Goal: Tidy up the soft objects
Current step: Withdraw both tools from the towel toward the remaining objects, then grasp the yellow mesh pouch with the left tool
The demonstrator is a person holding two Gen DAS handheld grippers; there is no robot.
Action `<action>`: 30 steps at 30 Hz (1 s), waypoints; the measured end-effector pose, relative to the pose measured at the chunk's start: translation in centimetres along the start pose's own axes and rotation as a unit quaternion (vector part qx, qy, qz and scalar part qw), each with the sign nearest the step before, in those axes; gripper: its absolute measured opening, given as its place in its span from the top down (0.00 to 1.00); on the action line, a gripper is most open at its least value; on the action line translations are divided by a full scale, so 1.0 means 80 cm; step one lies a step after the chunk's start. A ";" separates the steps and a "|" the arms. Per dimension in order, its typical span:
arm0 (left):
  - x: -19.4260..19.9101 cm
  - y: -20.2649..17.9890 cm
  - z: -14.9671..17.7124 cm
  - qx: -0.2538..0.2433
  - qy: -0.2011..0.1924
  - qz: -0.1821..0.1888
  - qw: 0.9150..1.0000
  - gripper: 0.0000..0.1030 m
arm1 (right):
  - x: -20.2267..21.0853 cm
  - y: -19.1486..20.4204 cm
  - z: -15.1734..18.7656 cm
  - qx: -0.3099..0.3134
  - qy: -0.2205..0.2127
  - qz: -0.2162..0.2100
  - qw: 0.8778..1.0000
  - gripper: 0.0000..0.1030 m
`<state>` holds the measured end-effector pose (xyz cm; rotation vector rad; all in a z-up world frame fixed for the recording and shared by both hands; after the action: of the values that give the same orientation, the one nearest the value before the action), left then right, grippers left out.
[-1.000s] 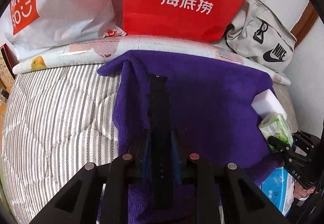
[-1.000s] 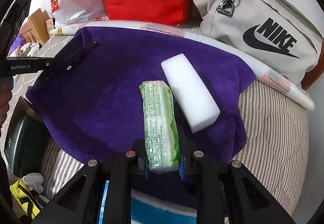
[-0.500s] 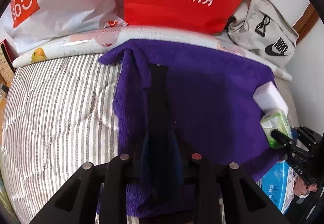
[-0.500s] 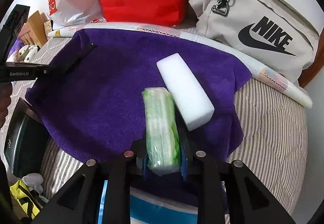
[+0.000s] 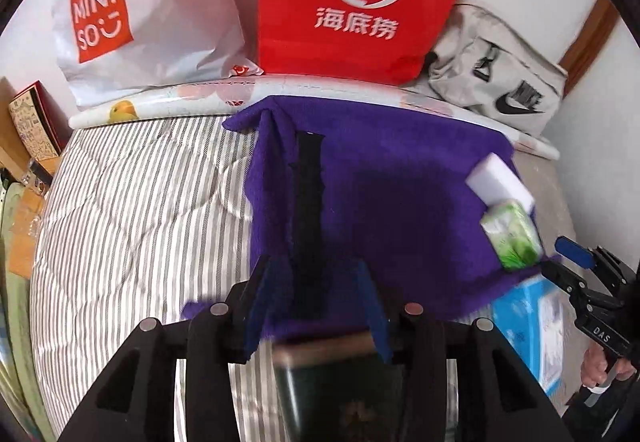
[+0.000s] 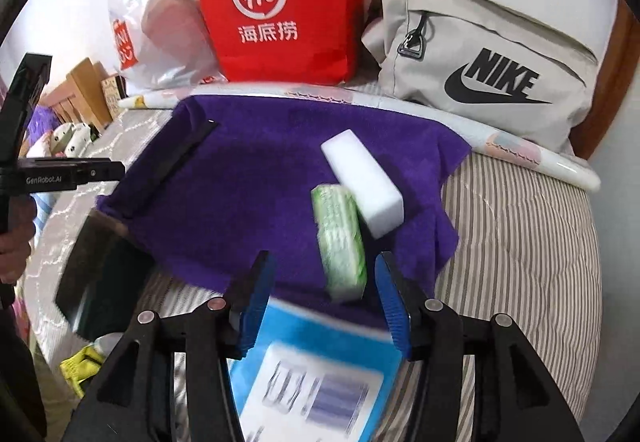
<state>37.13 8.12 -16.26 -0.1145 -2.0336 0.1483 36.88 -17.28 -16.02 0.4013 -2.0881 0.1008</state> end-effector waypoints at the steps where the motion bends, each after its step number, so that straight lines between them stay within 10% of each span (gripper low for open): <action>1: 0.007 -0.002 0.005 -0.001 -0.003 0.000 1.000 0.60 | 0.007 0.002 0.003 -0.002 -0.003 -0.002 1.000 0.49; 16: 0.104 -0.036 0.118 -0.030 -0.035 0.001 0.999 0.53 | 0.113 0.065 0.084 0.012 -0.043 -0.026 0.999 0.42; 30: 0.083 -0.092 0.216 -0.086 -0.040 0.016 0.995 0.50 | 0.133 0.082 0.185 -0.013 -0.031 -0.033 0.999 0.42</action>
<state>18.63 0.90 -16.99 -0.2536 -2.1232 -0.0026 17.57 -17.08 -14.26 0.4620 -2.1331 0.0237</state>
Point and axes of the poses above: each gripper's, at about its wrist camera, not at the fingertips, and x roughly against the way its jaws point, y to its left, z to its underside, the point moved 6 cm from there along -x, roughly the way its jaws point
